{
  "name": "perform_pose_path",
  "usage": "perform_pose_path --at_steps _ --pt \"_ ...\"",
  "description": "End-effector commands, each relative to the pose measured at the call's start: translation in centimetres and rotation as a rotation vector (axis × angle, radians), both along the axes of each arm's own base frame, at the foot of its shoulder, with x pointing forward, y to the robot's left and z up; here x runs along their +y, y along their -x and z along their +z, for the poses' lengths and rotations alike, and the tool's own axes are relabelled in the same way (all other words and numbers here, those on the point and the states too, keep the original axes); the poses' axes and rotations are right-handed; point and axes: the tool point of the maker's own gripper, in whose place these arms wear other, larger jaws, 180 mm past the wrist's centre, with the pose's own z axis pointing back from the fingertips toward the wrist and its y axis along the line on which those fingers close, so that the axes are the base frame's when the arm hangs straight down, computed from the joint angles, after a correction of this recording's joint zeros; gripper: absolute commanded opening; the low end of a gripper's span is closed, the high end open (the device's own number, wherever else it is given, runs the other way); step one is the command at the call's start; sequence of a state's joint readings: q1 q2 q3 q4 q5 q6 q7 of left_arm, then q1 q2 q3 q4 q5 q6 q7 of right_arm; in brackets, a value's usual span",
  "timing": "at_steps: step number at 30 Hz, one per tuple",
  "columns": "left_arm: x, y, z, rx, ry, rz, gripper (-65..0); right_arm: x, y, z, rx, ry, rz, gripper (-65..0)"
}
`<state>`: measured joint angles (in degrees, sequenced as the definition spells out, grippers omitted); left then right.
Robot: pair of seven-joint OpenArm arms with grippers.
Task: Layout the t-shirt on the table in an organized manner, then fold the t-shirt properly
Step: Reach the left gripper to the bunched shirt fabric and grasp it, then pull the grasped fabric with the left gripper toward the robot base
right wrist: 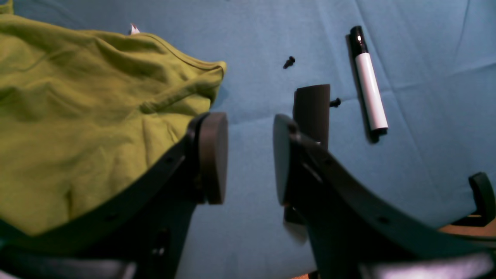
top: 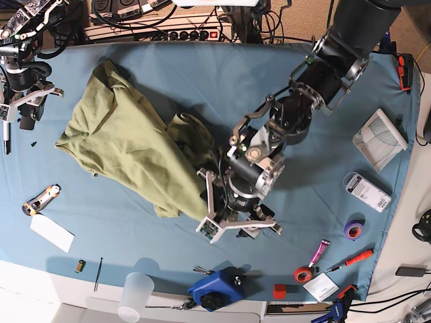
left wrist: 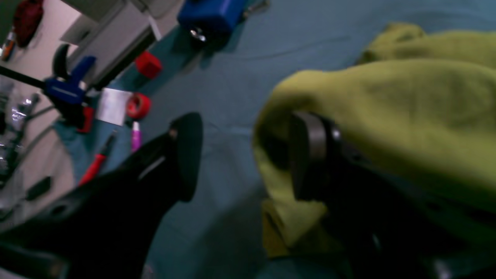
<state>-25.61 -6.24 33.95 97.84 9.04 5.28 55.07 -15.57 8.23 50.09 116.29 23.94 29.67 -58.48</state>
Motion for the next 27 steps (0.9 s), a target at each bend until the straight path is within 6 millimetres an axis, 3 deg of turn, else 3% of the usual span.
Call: perform_pose_path --at_steps 1,4,9,13,24,27 --pt "-0.5 -1.1 3.3 -0.116 0.017 -0.022 -28.9 -0.2 -0.6 1.5 -0.047 0.031 0.013 -44.8" --pt "-1.0 -1.6 3.5 -0.153 0.011 -0.055 -28.9 -0.2 -0.6 1.5 -0.046 0.03 0.012 -44.8" --pt "1.0 -1.6 0.8 -0.034 -0.033 0.048 -29.0 -0.2 -0.6 1.5 -0.046 0.031 0.012 -44.8" --pt "1.8 -0.1 -0.7 0.054 -0.067 0.083 -29.0 -0.2 -0.6 1.5 -0.048 0.031 0.013 -44.8" --pt "-1.1 9.7 -4.4 0.207 0.059 -0.065 -29.0 -0.2 -0.7 1.6 -0.053 0.033 0.014 -44.8" --pt "-2.8 13.0 -6.4 0.313 0.091 -0.175 -29.0 -0.2 -0.6 1.6 -0.053 0.032 0.014 -44.8"
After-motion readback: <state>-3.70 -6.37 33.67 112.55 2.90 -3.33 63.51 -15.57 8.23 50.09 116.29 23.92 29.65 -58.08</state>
